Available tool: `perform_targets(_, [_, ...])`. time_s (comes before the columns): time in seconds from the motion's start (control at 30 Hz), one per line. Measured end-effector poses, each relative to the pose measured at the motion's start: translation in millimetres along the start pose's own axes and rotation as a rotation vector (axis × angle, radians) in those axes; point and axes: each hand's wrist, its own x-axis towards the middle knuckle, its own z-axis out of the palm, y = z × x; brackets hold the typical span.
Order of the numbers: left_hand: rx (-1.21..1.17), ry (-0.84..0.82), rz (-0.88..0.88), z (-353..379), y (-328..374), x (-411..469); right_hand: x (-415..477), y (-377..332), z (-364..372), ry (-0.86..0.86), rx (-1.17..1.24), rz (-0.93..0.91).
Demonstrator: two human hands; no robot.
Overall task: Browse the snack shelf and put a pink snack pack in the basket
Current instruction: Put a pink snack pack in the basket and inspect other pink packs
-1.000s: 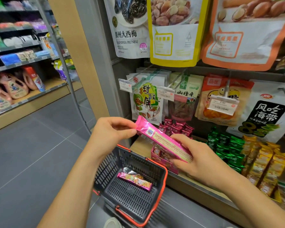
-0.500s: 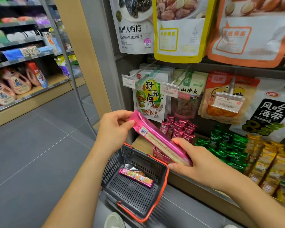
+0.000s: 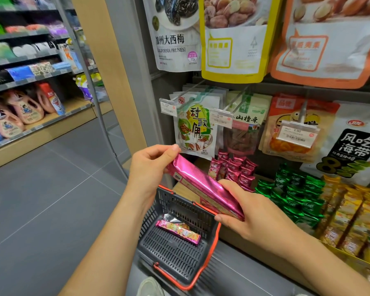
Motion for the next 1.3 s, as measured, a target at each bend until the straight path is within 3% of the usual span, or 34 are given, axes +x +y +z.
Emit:
perform_targets(0.13, [0.159,0.143,0.078,2.7,-9.3,1.8,0.0,-7.1,1.9,0.054,-0.069,0.01])
perform_targets(0.27, [0.203,0.132,0.077,3.9,-12.9,4.9,-0.5,-12.5,3.4,0.07,-0.115,0.021])
perform_targets(0.37, [0.104,0.159,0.058,8.7,-14.6,5.3,-2.0,-19.0,5.4,0.086,-0.126,0.034])
perform_targets(0.5, [-0.179,0.191,-0.091,16.0,-17.3,5.9,-2.1,-25.2,9.9,0.097,-0.004,0.038])
perform_targets(0.67, [-0.163,0.061,-0.181,45.3,-31.9,-10.4,3.0,-31.5,21.3,0.094,0.077,0.039])
perform_targets(0.87, [-0.213,-0.022,-0.179,41.1,-25.7,-6.4,10.9,-23.5,14.4,-0.004,0.492,0.172])
perform_targets(1.3, [-0.355,0.265,-0.144,11.9,-12.2,10.2,13.1,-17.3,-1.0,-0.256,1.158,0.307])
